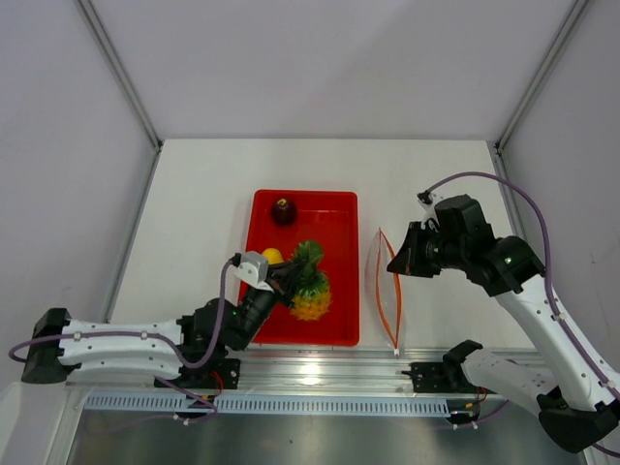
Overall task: Place the food in the zip-top bag and seal the zipper
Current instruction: Place the fake fruit in the bin.
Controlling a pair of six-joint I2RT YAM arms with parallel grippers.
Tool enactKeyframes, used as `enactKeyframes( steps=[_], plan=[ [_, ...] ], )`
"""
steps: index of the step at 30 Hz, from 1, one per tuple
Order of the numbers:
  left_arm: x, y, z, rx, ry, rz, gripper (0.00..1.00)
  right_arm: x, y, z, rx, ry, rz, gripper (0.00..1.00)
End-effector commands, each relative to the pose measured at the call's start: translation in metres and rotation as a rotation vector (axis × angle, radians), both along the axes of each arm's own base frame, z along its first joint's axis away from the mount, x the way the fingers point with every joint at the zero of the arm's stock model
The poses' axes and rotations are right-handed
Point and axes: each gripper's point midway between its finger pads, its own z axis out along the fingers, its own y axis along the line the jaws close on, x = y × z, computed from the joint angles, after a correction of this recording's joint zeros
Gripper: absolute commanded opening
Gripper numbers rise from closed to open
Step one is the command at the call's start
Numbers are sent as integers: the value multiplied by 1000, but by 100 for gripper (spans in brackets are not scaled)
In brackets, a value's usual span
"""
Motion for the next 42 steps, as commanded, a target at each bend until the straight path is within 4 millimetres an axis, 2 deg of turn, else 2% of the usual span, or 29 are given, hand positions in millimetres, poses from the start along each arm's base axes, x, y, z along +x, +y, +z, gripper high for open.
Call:
enactKeyframes(
  steps=[1,3,4,9,10,11,13,14,18,20,22,24,26,27,30,31,32,33,35,36,37,40,42],
  plan=[
    [11,6,-38,-45,74,37,0,3,8,4,37,-21,15,0],
    [13,7,-62,-30,48,43,1,3,9,3,40,-18,22,0],
    [15,11,-53,-87,12,50,1,4,10,1,40,-17,23,0],
    [21,12,-55,-134,-61,71,2,2,14,-5,53,-1,36,0],
    [22,12,-71,-85,-74,78,2,2,14,-7,51,6,36,0],
    [21,16,-56,-177,-91,79,4,2,14,-7,52,7,35,0],
    [20,18,-62,-192,-85,74,10,0,13,-8,48,11,37,0],
    [19,16,-65,-189,-80,66,27,0,13,-8,48,10,35,0],
    [17,13,-78,-162,-28,45,60,-3,13,-10,46,18,37,0],
    [17,11,-81,-154,6,46,83,-5,13,-15,40,23,39,0],
    [16,8,-89,-67,32,34,91,-6,12,-22,26,34,35,0],
    [17,7,-72,-62,38,46,93,-6,12,-27,11,38,30,0],
    [14,7,-72,-11,31,43,96,-5,12,-27,6,32,24,0],
    [9,9,-60,-40,17,27,100,-6,13,-27,6,31,30,0],
    [-3,6,-41,-32,-25,-13,100,-6,14,-23,-5,17,29,0],
    [-6,-1,-29,-28,-33,-48,99,-5,14,-22,-14,13,21,0],
    [-10,-6,-30,-10,-26,-76,97,-6,14,-22,-17,14,21,0],
    [-12,-13,-21,-12,-14,-99,95,-8,15,-22,-22,13,32,0],
    [-21,-33,-25,38,32,-174,90,-8,16,-19,-22,4,26,0],
    [-25,-41,-17,17,49,-209,89,-10,18,-17,-22,1,33,0],
    [-33,-57,-16,33,54,-272,89,-9,18,-17,-25,-3,26,0],
    [-41,-81,-14,37,113,-340,90,-10,19,-15,-28,-9,21,0],
    [-42,-89,-27,70,180,-365,89,-10,20,-16,-29,-7,21,0]
  ],
)
